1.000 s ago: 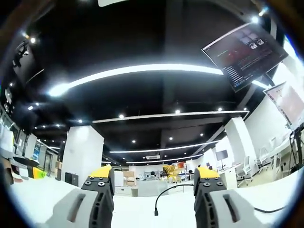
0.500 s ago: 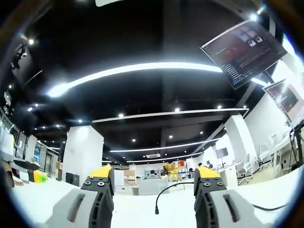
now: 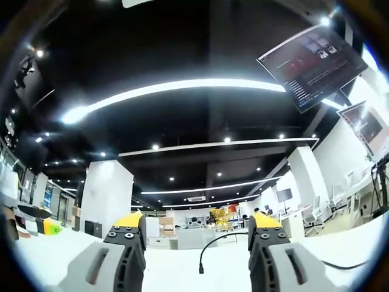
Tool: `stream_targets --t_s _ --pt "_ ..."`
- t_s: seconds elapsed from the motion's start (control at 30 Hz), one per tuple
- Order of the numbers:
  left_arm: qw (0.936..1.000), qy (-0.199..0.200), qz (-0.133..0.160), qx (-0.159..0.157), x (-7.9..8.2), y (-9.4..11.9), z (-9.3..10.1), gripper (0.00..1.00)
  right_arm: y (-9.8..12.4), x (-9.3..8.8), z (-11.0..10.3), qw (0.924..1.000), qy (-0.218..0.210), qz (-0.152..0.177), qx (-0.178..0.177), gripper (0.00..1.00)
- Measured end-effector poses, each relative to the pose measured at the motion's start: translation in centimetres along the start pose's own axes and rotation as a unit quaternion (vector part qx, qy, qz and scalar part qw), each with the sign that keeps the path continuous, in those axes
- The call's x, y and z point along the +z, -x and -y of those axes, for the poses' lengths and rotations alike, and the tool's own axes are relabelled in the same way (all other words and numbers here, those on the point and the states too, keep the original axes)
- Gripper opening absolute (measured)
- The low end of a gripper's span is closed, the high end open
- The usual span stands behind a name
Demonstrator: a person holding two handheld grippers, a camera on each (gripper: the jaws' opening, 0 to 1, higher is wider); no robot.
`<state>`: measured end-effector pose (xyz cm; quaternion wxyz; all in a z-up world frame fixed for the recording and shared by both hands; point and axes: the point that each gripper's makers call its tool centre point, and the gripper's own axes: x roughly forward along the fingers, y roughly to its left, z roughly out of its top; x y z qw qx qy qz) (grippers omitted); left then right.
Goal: Find the data cable on the table. Grasp the USB connector end of the cable and insert it into the USB port on the table
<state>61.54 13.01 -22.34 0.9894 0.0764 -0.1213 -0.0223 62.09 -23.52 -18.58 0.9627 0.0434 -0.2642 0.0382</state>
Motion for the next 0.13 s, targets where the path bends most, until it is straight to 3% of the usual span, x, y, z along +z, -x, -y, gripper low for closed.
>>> stream_targets --t_s 0.13 --pt "1.0000 -0.001 0.000 0.000 0.03 -0.03 0.03 0.65 -0.02 -0.02 -0.08 1.0000 0.003 -0.001 0.000 0.68"
